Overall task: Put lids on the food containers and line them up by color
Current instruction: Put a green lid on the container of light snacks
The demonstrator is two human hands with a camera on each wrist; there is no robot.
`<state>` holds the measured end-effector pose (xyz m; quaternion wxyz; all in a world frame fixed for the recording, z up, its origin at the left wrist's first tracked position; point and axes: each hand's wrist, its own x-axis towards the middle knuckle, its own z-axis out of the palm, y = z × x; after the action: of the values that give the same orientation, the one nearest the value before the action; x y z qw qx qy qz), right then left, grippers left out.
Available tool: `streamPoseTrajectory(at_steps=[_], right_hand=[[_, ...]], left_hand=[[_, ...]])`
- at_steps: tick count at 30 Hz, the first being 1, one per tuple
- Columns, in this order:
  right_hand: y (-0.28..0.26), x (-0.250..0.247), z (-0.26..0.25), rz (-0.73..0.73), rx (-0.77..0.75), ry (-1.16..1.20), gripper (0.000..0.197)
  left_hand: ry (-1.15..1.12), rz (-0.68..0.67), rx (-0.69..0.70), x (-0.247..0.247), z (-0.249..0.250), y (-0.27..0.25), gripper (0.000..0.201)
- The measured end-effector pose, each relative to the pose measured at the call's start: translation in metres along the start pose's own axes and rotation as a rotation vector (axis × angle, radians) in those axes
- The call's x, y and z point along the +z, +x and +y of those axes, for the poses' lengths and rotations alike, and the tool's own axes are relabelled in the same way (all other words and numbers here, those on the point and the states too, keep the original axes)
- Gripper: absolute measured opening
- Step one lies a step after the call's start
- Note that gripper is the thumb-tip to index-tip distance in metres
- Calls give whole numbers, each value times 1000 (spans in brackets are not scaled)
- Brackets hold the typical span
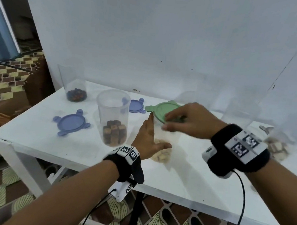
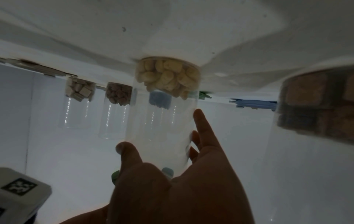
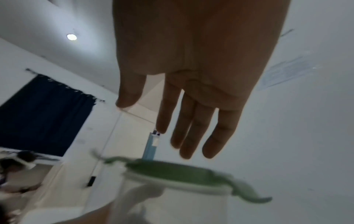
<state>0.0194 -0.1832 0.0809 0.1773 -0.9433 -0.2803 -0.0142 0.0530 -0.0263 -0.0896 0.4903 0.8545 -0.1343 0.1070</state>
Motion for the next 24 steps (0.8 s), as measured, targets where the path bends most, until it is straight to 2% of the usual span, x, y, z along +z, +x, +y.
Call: streamPoseTrajectory(at_steps=[2, 3, 5, 7, 8, 10, 12, 16, 24], right_hand=[[11, -13, 8, 6, 53, 165, 37], [17, -18, 12, -6, 81, 156, 50], [29, -22, 19, -144, 151, 47, 85], [39, -18, 18, -320, 196, -70, 108], [43, -15, 17, -384, 205, -107, 111], [50, -8, 13, -419, 205, -151, 101], [53, -3, 10, -386, 185, -176, 93], [55, 0, 8, -364, 200, -178, 106], [56, 10, 10, -280, 208, -113, 98]], left_hand=[[6, -11, -3, -2, 3, -1, 129], [4, -11, -9, -2, 5, -2, 130], [6, -12, -20, -3, 7, -3, 129], [-4, -11, -25, -3, 6, -3, 127], [-17, -8, -27, -4, 6, -3, 125], [-32, -6, -30, -3, 6, -3, 121], [-33, -3, -34, -3, 6, -3, 120], [-42, -1, -51, -4, 9, -5, 121], [-51, -3, -70, -6, 12, -5, 120]])
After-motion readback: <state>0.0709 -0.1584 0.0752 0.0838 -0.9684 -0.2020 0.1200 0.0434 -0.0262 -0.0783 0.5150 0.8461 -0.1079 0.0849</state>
